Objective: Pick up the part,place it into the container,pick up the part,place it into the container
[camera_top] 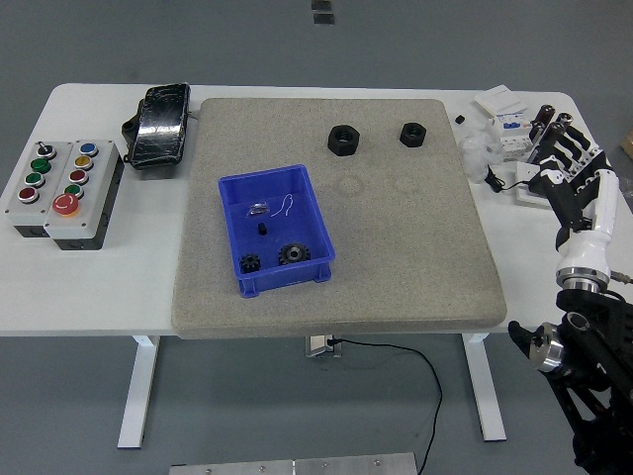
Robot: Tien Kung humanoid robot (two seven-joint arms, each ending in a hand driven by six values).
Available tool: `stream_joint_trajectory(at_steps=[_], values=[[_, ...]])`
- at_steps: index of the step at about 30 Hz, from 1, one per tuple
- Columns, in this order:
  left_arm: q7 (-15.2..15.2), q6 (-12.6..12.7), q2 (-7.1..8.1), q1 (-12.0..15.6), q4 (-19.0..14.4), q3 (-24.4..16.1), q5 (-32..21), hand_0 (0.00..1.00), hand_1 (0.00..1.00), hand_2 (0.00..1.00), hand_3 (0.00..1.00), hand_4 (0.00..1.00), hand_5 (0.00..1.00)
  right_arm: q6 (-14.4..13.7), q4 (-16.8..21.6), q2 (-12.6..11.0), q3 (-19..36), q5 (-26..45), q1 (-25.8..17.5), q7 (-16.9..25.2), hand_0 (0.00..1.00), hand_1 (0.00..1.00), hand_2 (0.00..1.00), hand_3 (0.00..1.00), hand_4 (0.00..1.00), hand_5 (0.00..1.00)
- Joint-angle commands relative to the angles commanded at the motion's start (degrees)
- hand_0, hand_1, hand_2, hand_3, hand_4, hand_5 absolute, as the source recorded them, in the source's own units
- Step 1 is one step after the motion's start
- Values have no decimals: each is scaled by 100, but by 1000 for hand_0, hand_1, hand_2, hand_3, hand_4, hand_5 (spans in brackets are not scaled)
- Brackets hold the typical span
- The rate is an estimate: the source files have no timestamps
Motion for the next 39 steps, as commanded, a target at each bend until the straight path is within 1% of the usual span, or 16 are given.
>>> stream_joint_trajectory(at_steps=[4,10,15,17,20,25,30,33,39], values=[[14,8,66,55,0,-1,-28,624,525,503,633,704,619,22,-33,49,-14,26,-32,32,650,715,728,736,793,341],[25,24,106,159,0,24,-132,625,525,505,632,706,610,28,-70,111,-65,10,-71,41,645,714,726,733,796,347],[15,18,84,216,0,44,-141,625,525,505,630,706,601,-97,-91,132,-92,82,-31,198,645,714,728,733,794,343],[33,9,64,243,0,13,-90,625,529,519,630,707,598,-134,-70,142,-68,59,4,225,637,699,712,713,797,351],[48,-3,42,258,0,7,-72,625,529,519,630,707,598,-161,5,119,10,17,33,224,637,699,712,713,797,351],[17,23,25,254,0,104,-276,625,540,528,629,705,586,-166,44,21,103,-39,49,148,640,697,711,711,803,359],[-8,41,29,201,0,183,-446,627,541,527,628,703,577,-145,85,73,371,-107,-22,117,642,695,712,706,804,366],[2,14,33,127,0,164,-388,627,541,527,628,703,577,-130,107,107,512,-108,-90,112,642,695,712,706,804,366],[-115,-9,35,-2,0,379,-543,627,541,527,629,704,569,-113,106,119,633,-135,-98,68,643,692,710,694,810,374]])
